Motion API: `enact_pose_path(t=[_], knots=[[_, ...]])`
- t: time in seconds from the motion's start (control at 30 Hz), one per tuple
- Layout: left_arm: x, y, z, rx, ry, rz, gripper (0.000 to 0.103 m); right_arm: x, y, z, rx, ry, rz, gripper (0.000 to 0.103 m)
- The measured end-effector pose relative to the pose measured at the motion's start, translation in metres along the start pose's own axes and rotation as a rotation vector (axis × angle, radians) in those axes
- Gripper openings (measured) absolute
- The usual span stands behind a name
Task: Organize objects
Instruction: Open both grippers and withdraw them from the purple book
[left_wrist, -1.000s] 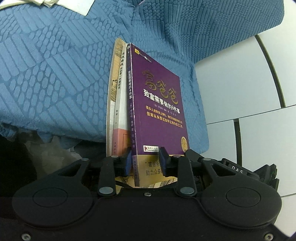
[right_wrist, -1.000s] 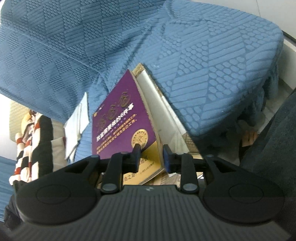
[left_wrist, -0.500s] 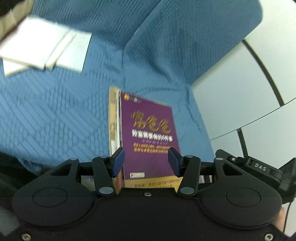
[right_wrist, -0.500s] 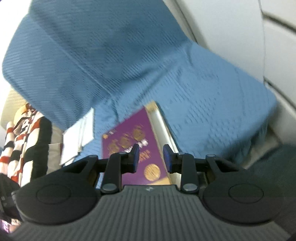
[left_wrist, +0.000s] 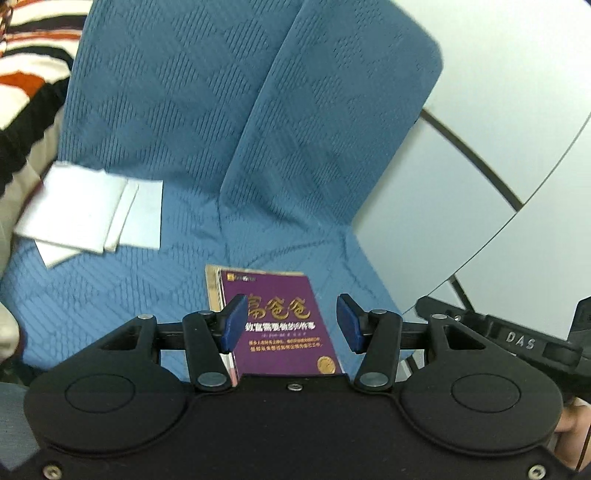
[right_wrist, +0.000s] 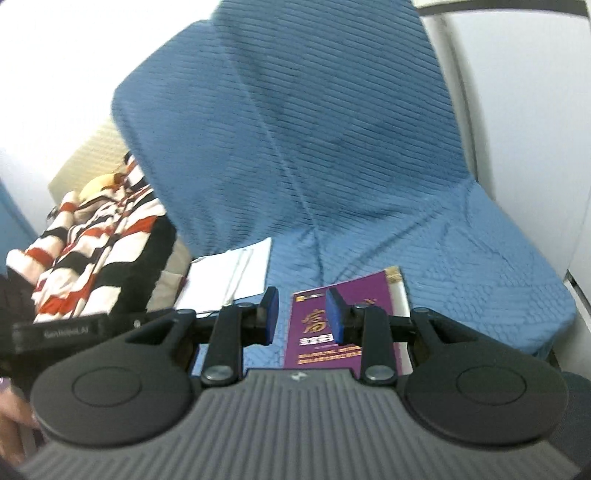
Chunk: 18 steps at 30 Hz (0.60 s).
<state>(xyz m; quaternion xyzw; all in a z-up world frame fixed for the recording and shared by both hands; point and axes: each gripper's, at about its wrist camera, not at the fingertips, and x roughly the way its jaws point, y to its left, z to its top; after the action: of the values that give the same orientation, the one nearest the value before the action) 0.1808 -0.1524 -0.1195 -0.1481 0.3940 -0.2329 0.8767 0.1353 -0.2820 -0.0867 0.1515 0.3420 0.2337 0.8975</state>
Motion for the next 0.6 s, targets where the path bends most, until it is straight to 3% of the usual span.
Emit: enact_pose_path(t=[0.27,0.6], knots=[[-0.034,-0.007,-0.011,0.008,-0.079,0.024,0.051,-0.013,0.027,-0.010,-0.081,-0.018,0.029,0.032],[-0.063,0.000,-0.032,-0.023,-0.099,0.051,0.051,-0.020,0.048,-0.030,-0.139,-0.021,0.050,0.032]])
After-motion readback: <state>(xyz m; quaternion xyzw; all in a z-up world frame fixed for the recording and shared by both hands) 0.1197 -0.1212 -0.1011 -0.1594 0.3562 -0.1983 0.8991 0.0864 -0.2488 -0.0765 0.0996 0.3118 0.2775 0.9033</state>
